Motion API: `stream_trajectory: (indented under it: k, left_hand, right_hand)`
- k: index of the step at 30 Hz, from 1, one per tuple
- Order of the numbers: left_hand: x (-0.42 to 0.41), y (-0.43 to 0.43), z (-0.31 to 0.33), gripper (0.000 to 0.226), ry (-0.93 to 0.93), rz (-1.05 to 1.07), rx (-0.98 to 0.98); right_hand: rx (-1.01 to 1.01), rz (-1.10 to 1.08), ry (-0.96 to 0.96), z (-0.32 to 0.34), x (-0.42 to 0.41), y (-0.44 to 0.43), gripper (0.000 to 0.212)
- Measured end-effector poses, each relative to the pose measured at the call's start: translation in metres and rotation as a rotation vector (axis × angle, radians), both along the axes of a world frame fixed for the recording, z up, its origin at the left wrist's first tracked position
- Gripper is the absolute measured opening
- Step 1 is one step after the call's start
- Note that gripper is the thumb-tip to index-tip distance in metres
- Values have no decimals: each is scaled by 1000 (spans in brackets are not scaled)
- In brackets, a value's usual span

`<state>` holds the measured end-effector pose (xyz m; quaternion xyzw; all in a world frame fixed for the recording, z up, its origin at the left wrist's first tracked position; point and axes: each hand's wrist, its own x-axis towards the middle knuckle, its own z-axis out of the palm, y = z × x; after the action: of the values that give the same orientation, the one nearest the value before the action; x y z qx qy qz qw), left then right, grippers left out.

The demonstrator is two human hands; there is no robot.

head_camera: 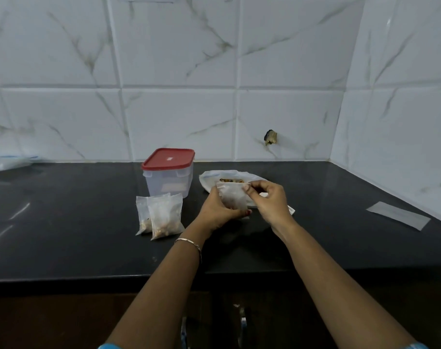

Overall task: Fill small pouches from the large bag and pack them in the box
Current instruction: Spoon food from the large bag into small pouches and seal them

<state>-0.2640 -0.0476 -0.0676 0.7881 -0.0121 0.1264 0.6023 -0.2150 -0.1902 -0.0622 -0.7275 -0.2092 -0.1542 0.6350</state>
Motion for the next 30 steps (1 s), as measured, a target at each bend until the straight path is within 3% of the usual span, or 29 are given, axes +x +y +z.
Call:
stream_trajectory:
  k: [4,10,14,19,30]
  left_hand:
    - [4,4,1,97,114,-20,74]
    - [0,3,6,58,143,-97,53]
    - [-2,2,11,30,88,-12,-144]
    - [4,4,9,16,6,116,-168]
    - [8,5,11,7,-132,238,-148]
  right_hand:
    - [-38,-64,-66,1,6,-10,11]
    - [-131,-184,-133,-3,11,-11,10]
    - [-98,-177,-91,-4,11,-13,10]
    - [-96,-187,-112,-5,10,-12,7]
    - [33,-3,11,-6,8,-11,7]
